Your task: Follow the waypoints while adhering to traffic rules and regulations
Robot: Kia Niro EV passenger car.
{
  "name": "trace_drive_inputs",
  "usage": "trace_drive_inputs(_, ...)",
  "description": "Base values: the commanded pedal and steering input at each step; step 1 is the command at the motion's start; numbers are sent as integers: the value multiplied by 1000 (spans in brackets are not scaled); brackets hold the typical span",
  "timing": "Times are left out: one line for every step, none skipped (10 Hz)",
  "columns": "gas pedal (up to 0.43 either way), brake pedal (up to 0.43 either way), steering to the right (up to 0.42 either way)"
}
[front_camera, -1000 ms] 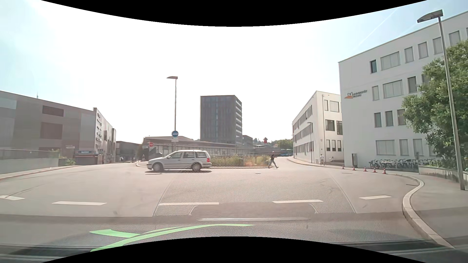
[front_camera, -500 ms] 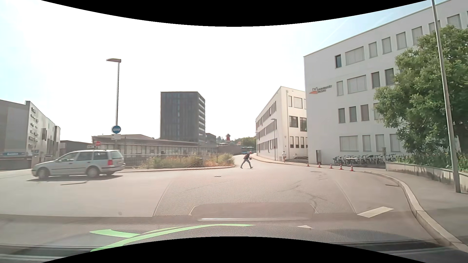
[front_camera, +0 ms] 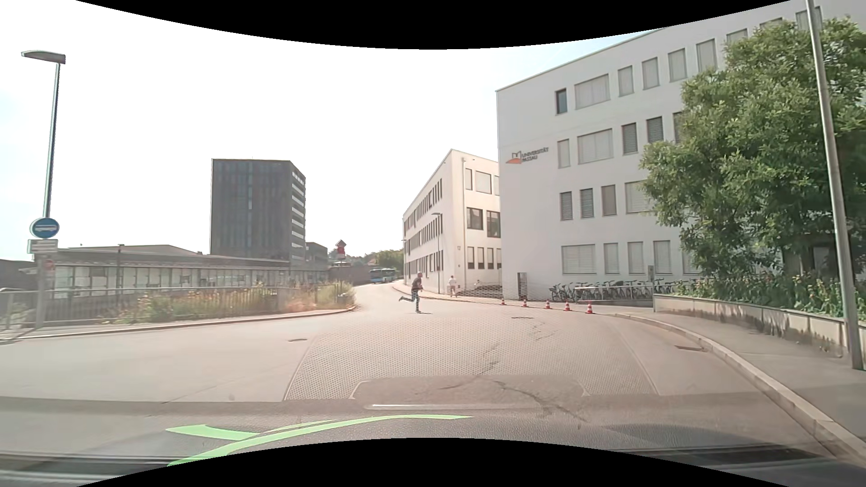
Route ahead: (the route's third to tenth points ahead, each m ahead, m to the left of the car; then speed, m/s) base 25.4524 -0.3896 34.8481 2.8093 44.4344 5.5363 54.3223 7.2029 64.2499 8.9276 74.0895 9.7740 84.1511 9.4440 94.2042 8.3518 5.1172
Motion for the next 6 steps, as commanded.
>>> trace_drive_inputs(0,159,271)
trace_drive_inputs(0,165,267)
trace_drive_inputs(0,159,262)
trace_drive_inputs(0,159,252)
trace_drive_inputs(0,104,242)
trace_drive_inputs(0,98,233)
